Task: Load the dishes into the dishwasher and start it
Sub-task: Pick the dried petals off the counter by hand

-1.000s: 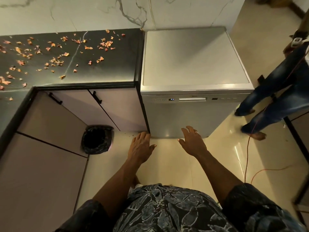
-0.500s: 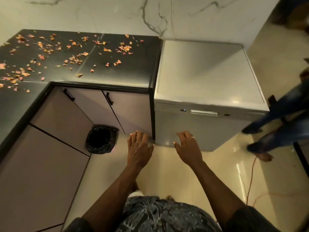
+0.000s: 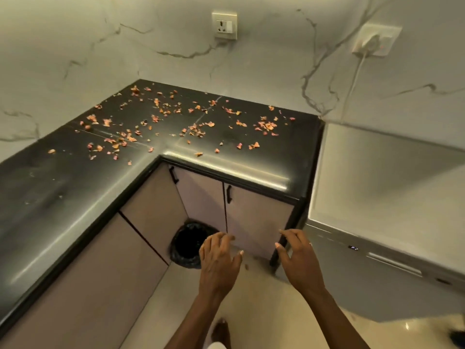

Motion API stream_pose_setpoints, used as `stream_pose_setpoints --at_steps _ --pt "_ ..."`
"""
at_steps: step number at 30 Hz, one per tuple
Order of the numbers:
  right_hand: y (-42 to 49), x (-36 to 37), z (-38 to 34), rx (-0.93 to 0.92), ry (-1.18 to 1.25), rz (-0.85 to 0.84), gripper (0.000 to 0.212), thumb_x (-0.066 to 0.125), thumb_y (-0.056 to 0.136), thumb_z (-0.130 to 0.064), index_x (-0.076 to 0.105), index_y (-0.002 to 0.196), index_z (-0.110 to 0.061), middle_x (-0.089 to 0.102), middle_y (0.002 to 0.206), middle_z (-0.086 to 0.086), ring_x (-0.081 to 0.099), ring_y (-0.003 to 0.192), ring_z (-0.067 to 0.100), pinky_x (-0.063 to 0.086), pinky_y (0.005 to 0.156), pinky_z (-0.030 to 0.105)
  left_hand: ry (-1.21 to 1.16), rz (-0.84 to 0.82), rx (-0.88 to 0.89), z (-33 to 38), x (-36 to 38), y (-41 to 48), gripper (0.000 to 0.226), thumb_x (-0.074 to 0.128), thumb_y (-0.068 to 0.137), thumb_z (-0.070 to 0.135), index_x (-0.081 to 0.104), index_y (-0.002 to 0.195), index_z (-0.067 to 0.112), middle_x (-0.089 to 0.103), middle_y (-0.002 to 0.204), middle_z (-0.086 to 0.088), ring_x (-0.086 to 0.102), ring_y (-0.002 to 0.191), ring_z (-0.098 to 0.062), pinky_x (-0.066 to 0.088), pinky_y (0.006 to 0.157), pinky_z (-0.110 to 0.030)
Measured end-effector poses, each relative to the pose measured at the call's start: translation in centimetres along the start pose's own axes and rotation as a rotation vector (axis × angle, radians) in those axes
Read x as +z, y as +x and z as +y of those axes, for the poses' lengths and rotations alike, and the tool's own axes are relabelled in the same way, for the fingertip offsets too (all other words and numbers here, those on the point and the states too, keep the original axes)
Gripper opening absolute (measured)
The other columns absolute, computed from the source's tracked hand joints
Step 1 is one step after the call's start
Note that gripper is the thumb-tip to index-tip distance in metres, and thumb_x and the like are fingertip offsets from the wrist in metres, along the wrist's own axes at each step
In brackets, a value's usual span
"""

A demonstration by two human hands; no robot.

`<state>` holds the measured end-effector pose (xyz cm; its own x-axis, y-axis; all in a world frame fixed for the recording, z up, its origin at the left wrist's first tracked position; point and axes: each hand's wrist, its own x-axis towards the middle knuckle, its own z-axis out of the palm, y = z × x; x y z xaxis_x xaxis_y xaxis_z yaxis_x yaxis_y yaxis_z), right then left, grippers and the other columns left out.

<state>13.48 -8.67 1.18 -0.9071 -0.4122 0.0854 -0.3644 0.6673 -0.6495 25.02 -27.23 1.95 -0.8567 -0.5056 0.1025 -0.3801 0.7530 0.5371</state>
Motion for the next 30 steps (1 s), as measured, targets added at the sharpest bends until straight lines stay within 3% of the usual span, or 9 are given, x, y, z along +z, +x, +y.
stream_pose_setpoints --at_steps 3,7,10,14,20,24,30 --pt "2.7 2.3 -1.0 0.011 0.013 -0.016 0.035 0.061 0.098 -0.031 0.061 0.131 -0.022 0.052 0.129 -0.005 0.058 0.107 0.015 0.054 0.09 0.035 -0.007 -0.017 -0.054 -2.5 -1.4 2.3 0.041 0.061 0.092 0.046 0.057 0.129 0.031 0.049 0.134 0.009 0.032 0.135 -0.015 0.022 0.116 -0.034" --pt "5.9 4.9 -2.8 0.057 0.023 -0.026 0.034 0.062 0.098 -0.029 0.062 0.131 -0.021 0.054 0.124 -0.005 0.059 0.101 0.015 0.055 0.087 0.037 -0.027 -0.059 -0.143 -5.0 -2.8 5.3 0.042 0.057 0.092 0.05 0.052 0.131 0.035 0.044 0.136 0.013 0.03 0.136 -0.013 0.022 0.117 -0.032" --pt "8.5 6.5 -3.9 0.093 0.022 -0.035 0.034 0.063 0.098 -0.028 0.063 0.131 -0.021 0.05 0.121 -0.011 0.057 0.107 0.014 0.052 0.091 0.035 -0.056 -0.097 -0.206 -6.4 -3.4 7.7 0.045 0.054 0.094 0.052 0.048 0.136 0.037 0.041 0.14 0.016 0.025 0.138 -0.01 0.02 0.119 -0.031" --pt "12.6 7.8 -4.6 0.075 0.005 -0.081 0.032 0.061 0.098 -0.029 0.062 0.13 -0.021 0.055 0.125 -0.004 0.056 0.11 0.015 0.051 0.09 0.033 -0.102 -0.112 -0.242 -7.2 -3.9 11.1 0.043 0.057 0.094 0.049 0.049 0.134 0.036 0.042 0.139 0.016 0.028 0.137 -0.009 0.025 0.116 -0.03" --pt "19.8 8.2 -5.6 0.002 -0.004 -0.055 0.026 0.065 0.096 -0.02 0.066 0.123 -0.017 0.054 0.119 -0.004 0.058 0.101 0.011 0.041 0.082 0.012 -0.223 -0.147 -0.189 -8.1 -4.0 15.4 0.038 0.061 0.094 0.043 0.051 0.13 0.034 0.045 0.127 0.02 0.036 0.117 0.004 0.032 0.097 -0.014" --pt "26.6 8.0 -5.4 0.042 -0.044 -0.018 0.031 0.068 0.094 -0.021 0.067 0.124 -0.017 0.057 0.123 0.0 0.059 0.106 0.021 0.049 0.09 0.031 -0.377 -0.209 -0.195 -8.2 -4.1 18.4 0.03 0.063 0.094 0.04 0.054 0.123 0.038 0.055 0.116 0.022 0.052 0.106 0.006 0.045 0.087 -0.014" --pt "36.4 7.7 -4.7 0.114 -0.116 -0.067 0.039 0.067 0.094 -0.019 0.061 0.132 -0.015 0.052 0.131 0.008 0.054 0.118 0.028 0.044 0.1 0.038 -0.572 -0.302 -0.271 -5.8 -5.4 25.2 0.014 0.064 0.096 0.034 0.064 0.109 0.03 0.069 0.098 0.015 0.062 0.091 0.009 0.049 0.07 -0.01"
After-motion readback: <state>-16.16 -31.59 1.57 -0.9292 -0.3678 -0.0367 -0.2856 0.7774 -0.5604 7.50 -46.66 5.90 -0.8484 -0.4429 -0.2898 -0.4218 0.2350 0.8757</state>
